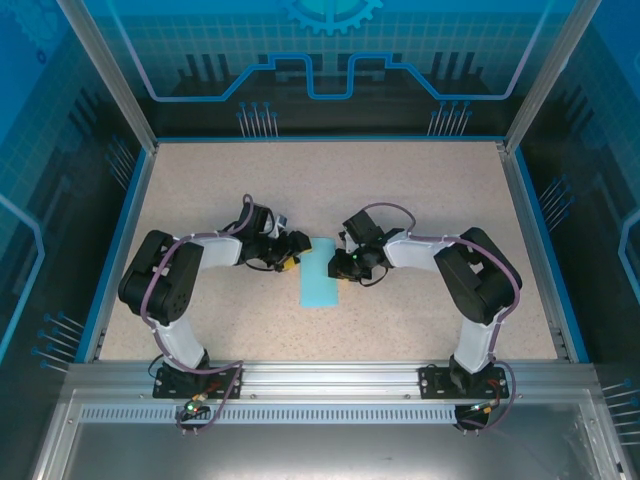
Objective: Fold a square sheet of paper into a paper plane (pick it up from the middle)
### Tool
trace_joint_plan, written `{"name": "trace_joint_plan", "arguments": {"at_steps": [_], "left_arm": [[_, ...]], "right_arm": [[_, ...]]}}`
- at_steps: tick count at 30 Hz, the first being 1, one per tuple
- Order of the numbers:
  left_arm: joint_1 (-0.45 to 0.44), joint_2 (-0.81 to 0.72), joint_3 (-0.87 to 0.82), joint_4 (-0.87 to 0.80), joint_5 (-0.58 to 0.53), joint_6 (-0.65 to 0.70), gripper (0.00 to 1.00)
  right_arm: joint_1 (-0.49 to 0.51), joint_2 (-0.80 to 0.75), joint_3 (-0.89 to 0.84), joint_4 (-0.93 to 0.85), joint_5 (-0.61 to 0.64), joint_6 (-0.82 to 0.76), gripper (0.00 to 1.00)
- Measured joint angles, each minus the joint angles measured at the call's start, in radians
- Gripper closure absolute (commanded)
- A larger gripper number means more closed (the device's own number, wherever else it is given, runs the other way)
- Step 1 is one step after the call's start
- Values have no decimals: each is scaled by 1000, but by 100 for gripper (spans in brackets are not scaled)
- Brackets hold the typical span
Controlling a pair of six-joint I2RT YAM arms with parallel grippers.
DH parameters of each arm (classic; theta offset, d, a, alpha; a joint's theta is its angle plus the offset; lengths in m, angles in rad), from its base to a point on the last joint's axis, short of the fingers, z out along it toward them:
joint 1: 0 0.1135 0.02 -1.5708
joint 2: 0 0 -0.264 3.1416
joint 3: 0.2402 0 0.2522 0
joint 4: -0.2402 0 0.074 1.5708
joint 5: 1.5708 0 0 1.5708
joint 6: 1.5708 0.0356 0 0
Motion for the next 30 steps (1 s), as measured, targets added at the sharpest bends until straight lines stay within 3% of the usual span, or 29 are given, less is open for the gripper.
{"name": "trace_joint_plan", "arguments": {"at_steps": [30], "left_arm": [[7, 30, -23, 66, 97, 2, 43]], "right_arm": [[0, 0, -8, 17, -6, 14, 77]]}}
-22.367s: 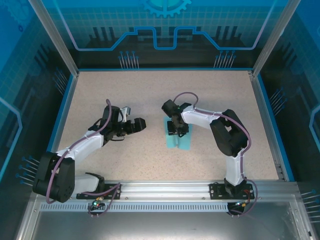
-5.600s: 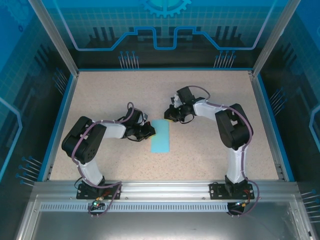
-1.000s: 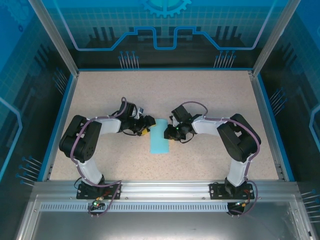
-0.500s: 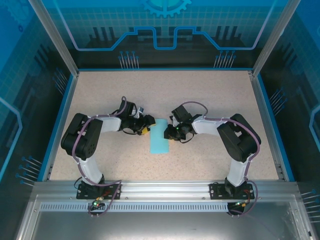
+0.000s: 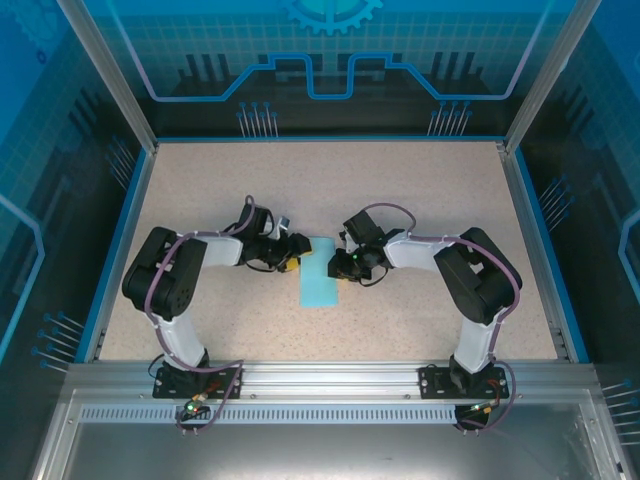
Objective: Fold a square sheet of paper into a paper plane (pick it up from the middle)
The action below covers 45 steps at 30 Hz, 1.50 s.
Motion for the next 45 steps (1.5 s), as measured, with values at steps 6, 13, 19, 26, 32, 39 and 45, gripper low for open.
{"name": "trace_joint_plan", "arguments": {"at_steps": [6, 13, 19, 26, 32, 39, 45], "left_arm": [[0, -34, -47, 36, 24, -31, 42], [-6, -67, -110, 91, 57, -69, 44], [-32, -79, -125, 116, 105, -74, 46], [-43, -102, -137, 115, 110, -76, 56], [-43, -119, -138, 104, 90, -94, 72], [-43, -132, -132, 77, 65, -127, 81], [-43, -132, -107, 43, 55, -128, 85]], "right_arm": [[-1, 0, -1, 7, -2, 0, 77], [-2, 0, -7, 20, -8, 1, 77], [-3, -2, -20, 47, -19, 11, 76], [-5, -15, -35, 63, -26, 11, 74], [-4, -83, -77, 65, -19, 6, 65], [78, -279, -126, 48, 118, -67, 35], [299, -346, -135, 23, 351, -156, 23]]}}
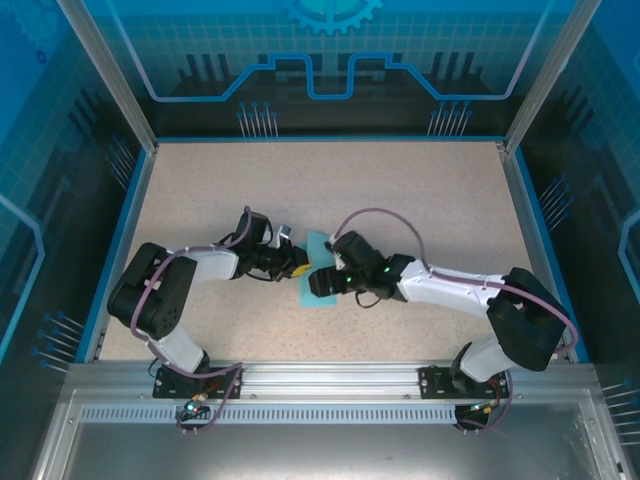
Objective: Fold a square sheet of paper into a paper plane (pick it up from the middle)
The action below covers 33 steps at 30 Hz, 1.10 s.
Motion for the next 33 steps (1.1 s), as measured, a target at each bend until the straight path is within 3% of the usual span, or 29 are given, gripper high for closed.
{"name": "trace_joint_plan", "arguments": {"at_steps": [6, 16, 33], "left_arm": [[0, -1, 0, -14, -5, 0, 85], [0, -2, 0, -18, -7, 0, 85], [0, -4, 0, -20, -7, 0, 83]], "right_arm": [[229, 64, 72, -82, 254, -67, 23], [303, 221, 219, -172, 461, -100, 29], [323, 293, 275, -274, 577, -95, 75]]}}
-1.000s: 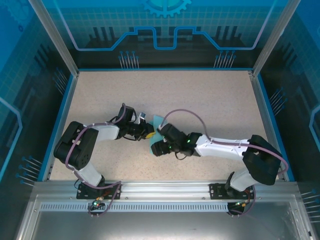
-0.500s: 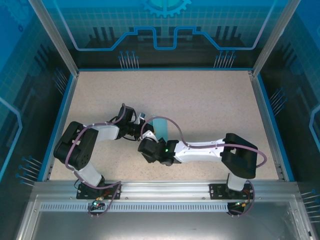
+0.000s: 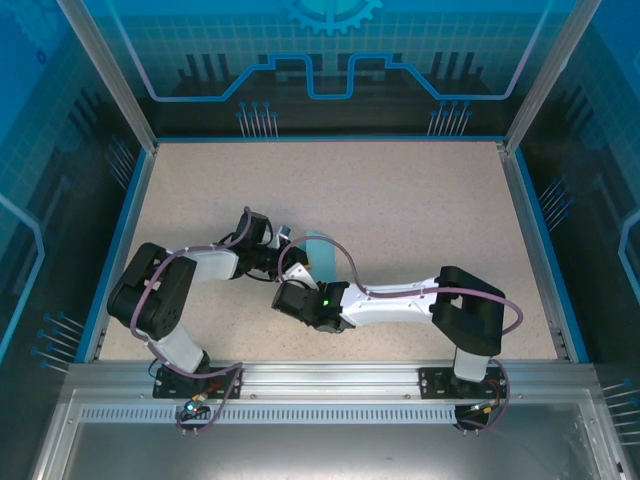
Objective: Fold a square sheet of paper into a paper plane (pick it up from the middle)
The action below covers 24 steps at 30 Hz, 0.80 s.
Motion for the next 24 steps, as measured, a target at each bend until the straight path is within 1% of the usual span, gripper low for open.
{"name": "trace_joint_plan", "arguments": {"at_steps": [2, 6, 9, 12, 13, 16, 17, 19, 20, 24], "left_arm": [[0, -6, 0, -8, 0, 0, 83], [0, -15, 1, -19, -1, 3, 79], [0, -26, 2, -36, -9, 5, 77], [0, -36, 11, -56, -20, 8, 69], [0, -42, 14, -62, -27, 10, 62], [0, -66, 22, -92, -58, 20, 56], [0, -79, 23, -107, -73, 26, 52], [0, -113, 23, -144, -110, 34, 50], [0, -134, 24, -169, -131, 39, 48], [0, -216, 25, -254, -206, 64, 47]], "right_arm": [[-2, 0, 0, -3, -1, 5, 82], [-13, -9, -5, -1, -13, 4, 87], [-31, -43, -30, 17, -42, -1, 90], [-58, -88, -62, 41, -81, -8, 92], [-70, -102, -72, 51, -103, -11, 92], [-114, -128, -98, 92, -188, -20, 93], [-131, -134, -107, 107, -222, -23, 93], [-172, -146, -131, 141, -299, -27, 93], [-198, -153, -146, 160, -346, -29, 93], [-288, -171, -189, 216, -496, -34, 93]]}}
